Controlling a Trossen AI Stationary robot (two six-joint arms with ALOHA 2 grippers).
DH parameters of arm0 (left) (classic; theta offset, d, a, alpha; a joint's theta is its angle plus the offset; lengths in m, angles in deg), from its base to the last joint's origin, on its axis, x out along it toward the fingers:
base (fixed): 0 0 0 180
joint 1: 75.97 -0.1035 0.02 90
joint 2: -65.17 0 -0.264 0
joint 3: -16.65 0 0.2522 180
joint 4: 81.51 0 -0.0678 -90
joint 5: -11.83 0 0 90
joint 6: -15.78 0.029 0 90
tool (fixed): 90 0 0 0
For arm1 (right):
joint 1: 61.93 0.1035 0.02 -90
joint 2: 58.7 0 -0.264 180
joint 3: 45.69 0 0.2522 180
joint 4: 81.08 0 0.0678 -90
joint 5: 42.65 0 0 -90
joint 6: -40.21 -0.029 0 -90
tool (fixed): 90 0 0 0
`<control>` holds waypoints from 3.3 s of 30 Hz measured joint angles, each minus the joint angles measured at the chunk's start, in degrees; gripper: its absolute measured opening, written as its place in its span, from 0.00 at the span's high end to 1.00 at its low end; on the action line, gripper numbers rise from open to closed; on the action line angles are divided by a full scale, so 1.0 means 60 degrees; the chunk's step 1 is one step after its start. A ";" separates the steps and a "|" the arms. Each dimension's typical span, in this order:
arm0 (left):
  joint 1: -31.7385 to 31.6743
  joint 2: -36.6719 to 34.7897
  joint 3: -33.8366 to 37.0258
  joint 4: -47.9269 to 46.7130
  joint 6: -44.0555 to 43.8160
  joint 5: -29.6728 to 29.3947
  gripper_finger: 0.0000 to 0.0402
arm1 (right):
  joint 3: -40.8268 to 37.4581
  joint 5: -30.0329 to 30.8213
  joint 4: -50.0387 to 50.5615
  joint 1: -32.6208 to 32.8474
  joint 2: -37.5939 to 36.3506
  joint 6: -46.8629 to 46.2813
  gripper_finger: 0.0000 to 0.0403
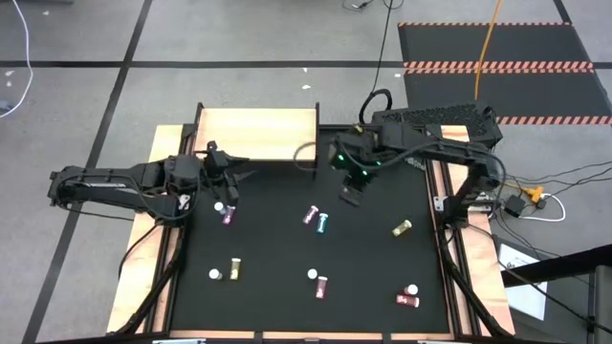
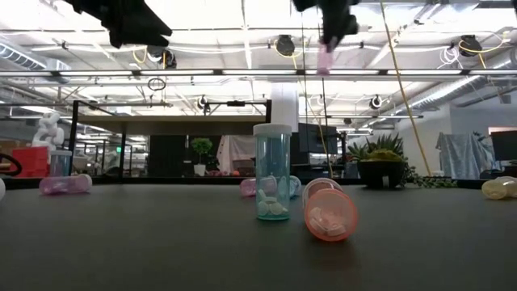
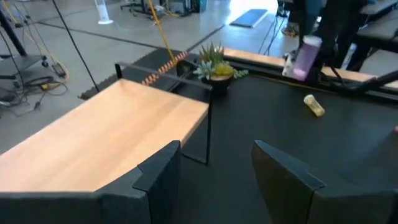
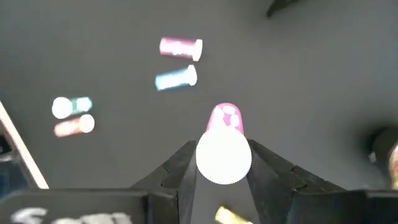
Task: Pick and place medicine bottles onto shelf by color
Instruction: Put the right pink pill bottle on the shelf
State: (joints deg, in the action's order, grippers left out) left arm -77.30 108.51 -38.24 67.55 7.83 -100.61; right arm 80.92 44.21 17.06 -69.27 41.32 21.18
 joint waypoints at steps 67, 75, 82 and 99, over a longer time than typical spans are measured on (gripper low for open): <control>-0.0313 0.0027 0.0011 -0.1189 -0.1956 -0.1049 0.50 | 0.2621 -0.0725 -0.4429 -0.4209 0.3535 0.5834 0.71; -0.0313 0.0027 0.0012 -0.1186 -0.1981 -0.1047 0.50 | 0.2621 -0.0705 -0.4233 -0.4203 0.3535 0.6081 0.71; -0.0313 0.0027 0.0012 -0.1178 -0.1981 -0.1045 0.50 | 0.2621 -0.0694 -0.4329 -0.4203 0.3535 0.6182 0.67; -0.0313 0.0027 0.0012 -0.1175 -0.2215 -0.1045 0.50 | 0.2621 -0.0694 -0.4155 -0.4199 0.3535 0.6222 0.67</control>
State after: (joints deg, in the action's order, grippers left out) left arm -79.18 108.67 -38.17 60.50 -5.46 -106.88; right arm 96.64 40.04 -7.87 -94.47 62.53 58.51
